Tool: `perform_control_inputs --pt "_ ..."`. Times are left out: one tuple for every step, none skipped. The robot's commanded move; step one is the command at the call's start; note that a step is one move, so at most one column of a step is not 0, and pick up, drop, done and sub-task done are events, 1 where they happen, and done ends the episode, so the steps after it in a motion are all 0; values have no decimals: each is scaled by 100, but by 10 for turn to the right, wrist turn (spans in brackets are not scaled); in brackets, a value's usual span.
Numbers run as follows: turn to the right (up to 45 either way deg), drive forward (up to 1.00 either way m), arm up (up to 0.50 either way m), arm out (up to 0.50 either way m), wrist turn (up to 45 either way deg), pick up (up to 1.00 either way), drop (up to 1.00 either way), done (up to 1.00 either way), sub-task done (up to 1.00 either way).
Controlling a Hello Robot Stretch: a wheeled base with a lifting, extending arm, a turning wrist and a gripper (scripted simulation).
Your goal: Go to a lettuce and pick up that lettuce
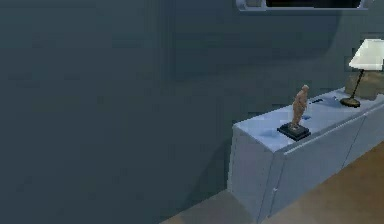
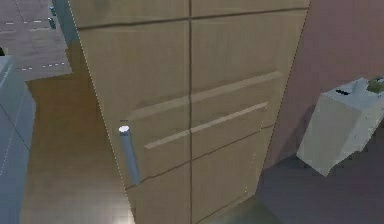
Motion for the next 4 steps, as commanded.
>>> perform_control_inputs --pt "0 60 0 0 0 0 0 0 0" --pt "450 0 0 0 0 0 0 0 0" --pt "270 0 0 0 0 0 0 0 0" --pt "0 100 0 0 0 0 0 0 0"
